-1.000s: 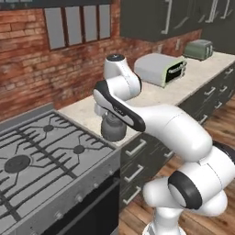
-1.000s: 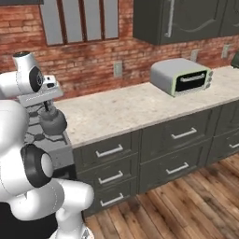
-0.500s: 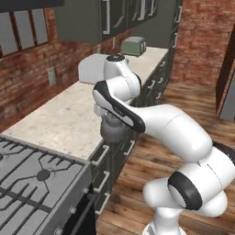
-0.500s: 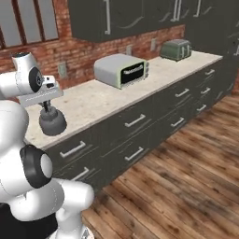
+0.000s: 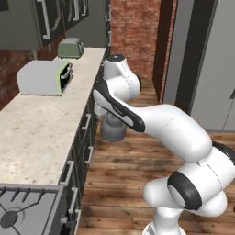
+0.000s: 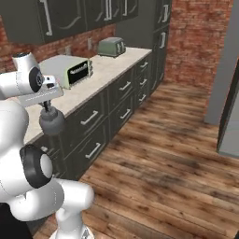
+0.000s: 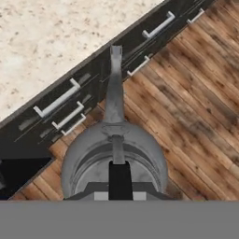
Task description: The kettle is done boiling. Turn off the stove, then wait for 300 timesteps before moving the kettle to the dining table.
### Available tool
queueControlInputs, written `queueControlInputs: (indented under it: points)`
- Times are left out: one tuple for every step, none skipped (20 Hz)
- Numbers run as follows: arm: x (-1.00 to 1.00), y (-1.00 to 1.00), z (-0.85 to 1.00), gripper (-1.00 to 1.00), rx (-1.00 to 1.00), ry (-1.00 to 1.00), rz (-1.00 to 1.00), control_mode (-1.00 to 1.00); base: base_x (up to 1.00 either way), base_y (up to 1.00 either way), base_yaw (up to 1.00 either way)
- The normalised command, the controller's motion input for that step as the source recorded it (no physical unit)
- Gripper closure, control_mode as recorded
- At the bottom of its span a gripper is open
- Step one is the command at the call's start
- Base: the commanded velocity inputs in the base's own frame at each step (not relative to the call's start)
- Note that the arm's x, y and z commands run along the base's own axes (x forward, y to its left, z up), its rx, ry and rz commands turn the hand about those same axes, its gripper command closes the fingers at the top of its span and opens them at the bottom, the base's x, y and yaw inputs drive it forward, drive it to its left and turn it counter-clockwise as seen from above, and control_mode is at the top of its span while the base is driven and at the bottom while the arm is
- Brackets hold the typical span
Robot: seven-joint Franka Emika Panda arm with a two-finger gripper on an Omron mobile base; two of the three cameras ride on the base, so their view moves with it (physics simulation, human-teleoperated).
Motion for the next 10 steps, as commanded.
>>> queueControlInputs:
  points:
    - [0.0,0.0,0.0,1.0,0.0,0.0,0.0,1.0,0.0,0.23,-0.55]
    - [0.0,0.0,0.0,1.0,0.0,0.0,0.0,1.0,0.0,0.28,-0.55]
    - [0.0,0.0,0.0,1.0,0.0,0.0,0.0,1.0,0.0,0.26,-0.55]
    - [0.0,0.0,0.0,1.0,0.0,0.0,0.0,1.0,0.0,0.24,-0.55]
    - [0.0,0.0,0.0,1.0,0.0,0.0,0.0,1.0,0.0,0.3,-0.54]
    - [0.0,0.0,0.0,1.0,0.0,0.0,0.0,1.0,0.0,0.27,-0.54]
    - [0.0,0.0,0.0,1.0,0.0,0.0,0.0,1.0,0.0,0.25,-0.54]
    - [0.0,0.0,0.0,1.0,0.0,0.0,0.0,1.0,0.0,0.27,-0.53]
    - [0.0,0.0,0.0,1.0,0.0,0.0,0.0,1.0,0.0,0.28,-0.53]
    - [0.0,0.0,0.0,1.0,0.0,0.0,0.0,1.0,0.0,0.26,-0.52]
